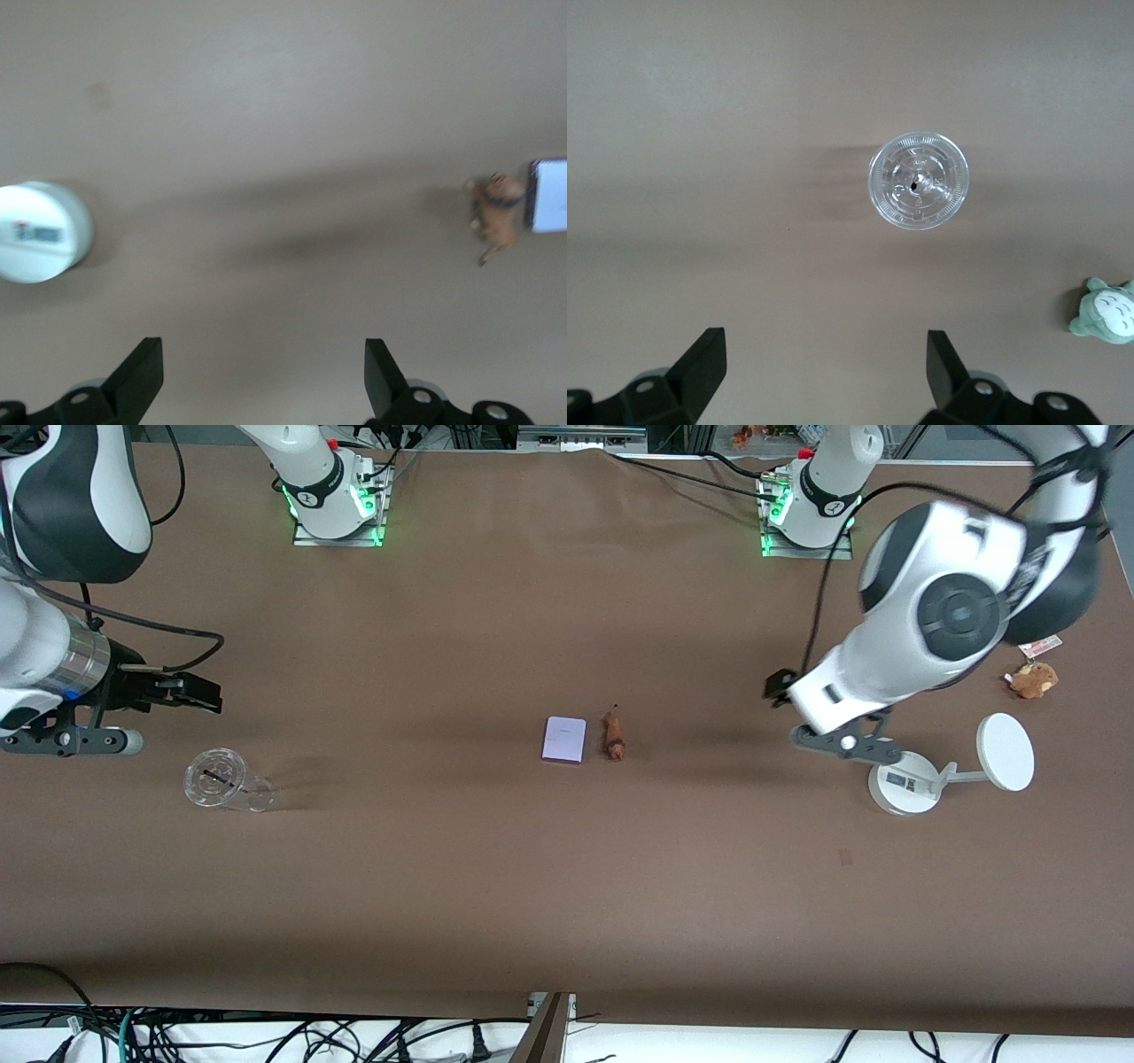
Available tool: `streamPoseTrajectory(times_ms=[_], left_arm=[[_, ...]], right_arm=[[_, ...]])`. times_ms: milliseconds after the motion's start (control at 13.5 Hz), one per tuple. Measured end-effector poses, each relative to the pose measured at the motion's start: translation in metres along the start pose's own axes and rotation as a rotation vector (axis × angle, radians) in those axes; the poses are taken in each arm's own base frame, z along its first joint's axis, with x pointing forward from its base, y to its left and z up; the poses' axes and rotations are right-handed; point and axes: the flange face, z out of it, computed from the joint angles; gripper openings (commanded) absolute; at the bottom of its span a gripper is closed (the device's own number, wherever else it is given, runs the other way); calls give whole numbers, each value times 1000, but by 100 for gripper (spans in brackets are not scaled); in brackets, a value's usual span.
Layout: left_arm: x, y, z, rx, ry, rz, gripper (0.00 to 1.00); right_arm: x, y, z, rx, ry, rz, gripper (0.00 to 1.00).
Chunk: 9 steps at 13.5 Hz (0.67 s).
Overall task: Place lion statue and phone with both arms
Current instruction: 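Reach the right gripper to the phone while the left gripper reaches the lion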
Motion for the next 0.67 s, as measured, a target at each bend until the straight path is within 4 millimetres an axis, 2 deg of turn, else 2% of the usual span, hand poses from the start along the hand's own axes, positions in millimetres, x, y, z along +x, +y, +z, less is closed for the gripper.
streamPoseTrajectory(times_ms=[296,444,667], left_arm=[[22,94,60,-58,86,-170,100],[33,121,91,-102,126,-236,100],[48,152,152,-167,168,-273,100]], right_arm=[[13,-5,10,2,35,-4,100],[27,-12,30,4,53,-14,100],[51,-51,77,16,65,-4,100]])
